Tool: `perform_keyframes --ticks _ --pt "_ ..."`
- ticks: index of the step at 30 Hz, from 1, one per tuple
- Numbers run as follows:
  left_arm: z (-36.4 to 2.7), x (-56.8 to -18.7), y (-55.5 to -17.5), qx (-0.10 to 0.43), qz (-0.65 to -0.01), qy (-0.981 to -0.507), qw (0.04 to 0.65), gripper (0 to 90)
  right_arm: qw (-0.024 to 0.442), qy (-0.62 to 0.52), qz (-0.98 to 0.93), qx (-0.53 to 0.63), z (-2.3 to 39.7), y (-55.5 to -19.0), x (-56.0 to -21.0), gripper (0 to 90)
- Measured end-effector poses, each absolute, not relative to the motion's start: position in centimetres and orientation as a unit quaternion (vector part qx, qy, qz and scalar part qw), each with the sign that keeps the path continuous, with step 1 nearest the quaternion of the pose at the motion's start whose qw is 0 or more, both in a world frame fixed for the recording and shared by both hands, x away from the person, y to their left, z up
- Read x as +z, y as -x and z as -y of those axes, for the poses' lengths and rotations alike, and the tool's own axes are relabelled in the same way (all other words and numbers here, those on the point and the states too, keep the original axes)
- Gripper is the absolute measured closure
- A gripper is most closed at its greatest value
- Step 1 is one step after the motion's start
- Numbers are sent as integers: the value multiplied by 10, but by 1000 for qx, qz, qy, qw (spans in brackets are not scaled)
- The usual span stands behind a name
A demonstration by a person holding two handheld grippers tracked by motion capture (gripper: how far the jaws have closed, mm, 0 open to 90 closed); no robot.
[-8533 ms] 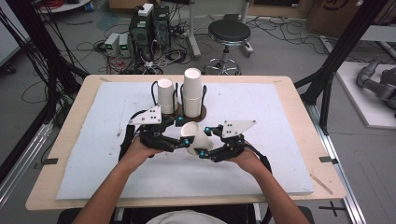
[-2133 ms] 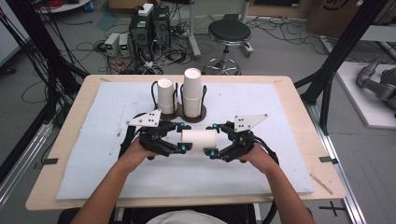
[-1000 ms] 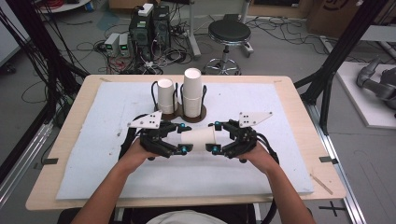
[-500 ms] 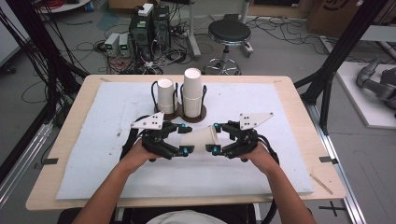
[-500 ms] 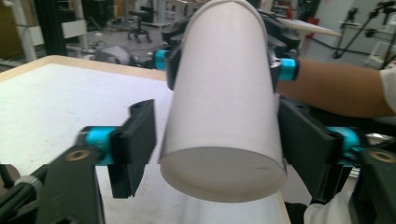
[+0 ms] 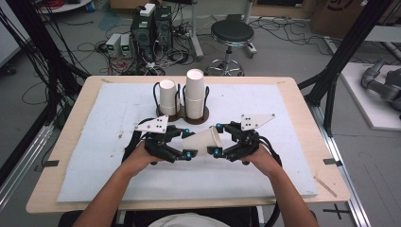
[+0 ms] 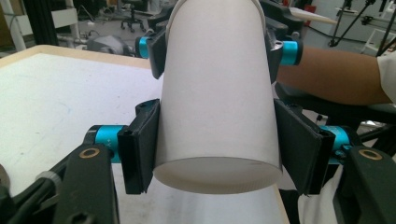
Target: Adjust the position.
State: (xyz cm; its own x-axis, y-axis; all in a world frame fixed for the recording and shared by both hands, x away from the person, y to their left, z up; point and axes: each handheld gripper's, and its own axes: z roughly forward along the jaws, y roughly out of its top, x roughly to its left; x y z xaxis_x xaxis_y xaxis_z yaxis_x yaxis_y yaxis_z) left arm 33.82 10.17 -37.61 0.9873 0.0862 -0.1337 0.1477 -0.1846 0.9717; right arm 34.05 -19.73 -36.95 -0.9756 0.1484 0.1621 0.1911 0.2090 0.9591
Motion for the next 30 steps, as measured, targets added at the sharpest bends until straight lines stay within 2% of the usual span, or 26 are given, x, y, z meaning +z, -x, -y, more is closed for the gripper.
perform_keyframes --ticks 4,6,11,13,16,19,20,24,30 --pt "-103 -375 -338 -26 -73 -762 643 356 21 113 777 -619 197 -341 -371 184" --pt "-101 -376 -338 -27 -72 -764 640 361 22 100 778 -620 197 -341 -370 267" --pt "-97 -379 -337 -24 -72 -772 631 358 16 85 777 -623 199 -341 -367 306" --pt "-96 -379 -338 -21 -77 -773 629 345 16 85 778 -622 200 -341 -367 313" --pt "-97 -379 -339 -17 -92 -773 628 277 9 86 784 -615 201 -341 -366 327" --pt "-96 -380 -339 -19 -87 -775 625 288 9 86 782 -617 202 -341 -366 335" --pt "-96 -380 -338 -19 -81 -778 623 328 9 86 782 -617 202 -341 -365 337" --pt "-94 -382 -337 -22 -69 -784 617 359 17 86 781 -618 201 -341 -365 329" --pt "-97 -380 -338 -25 -71 -773 630 360 20 113 764 -635 201 -342 -365 216"
